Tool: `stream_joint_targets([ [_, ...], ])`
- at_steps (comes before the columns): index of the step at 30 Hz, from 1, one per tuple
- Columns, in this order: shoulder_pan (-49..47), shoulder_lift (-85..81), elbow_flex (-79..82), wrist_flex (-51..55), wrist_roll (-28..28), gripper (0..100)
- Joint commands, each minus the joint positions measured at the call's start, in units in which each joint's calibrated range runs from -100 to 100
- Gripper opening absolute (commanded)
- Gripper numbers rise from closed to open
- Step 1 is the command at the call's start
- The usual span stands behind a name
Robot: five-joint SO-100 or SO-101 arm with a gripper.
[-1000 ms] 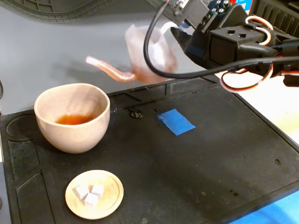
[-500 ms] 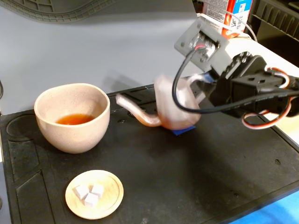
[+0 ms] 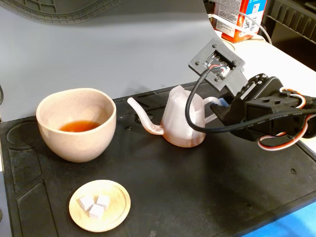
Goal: Pick up a kettle and pour liquid into a cup.
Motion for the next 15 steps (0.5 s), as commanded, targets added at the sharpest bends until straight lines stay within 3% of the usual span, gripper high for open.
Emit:
stream_joint_targets([
  [1, -0.05, -0.82, -0.91, -1.02, 0.02, 1],
  [15, -0.35, -0.82, -0.73, -5.43, 0.33, 1],
])
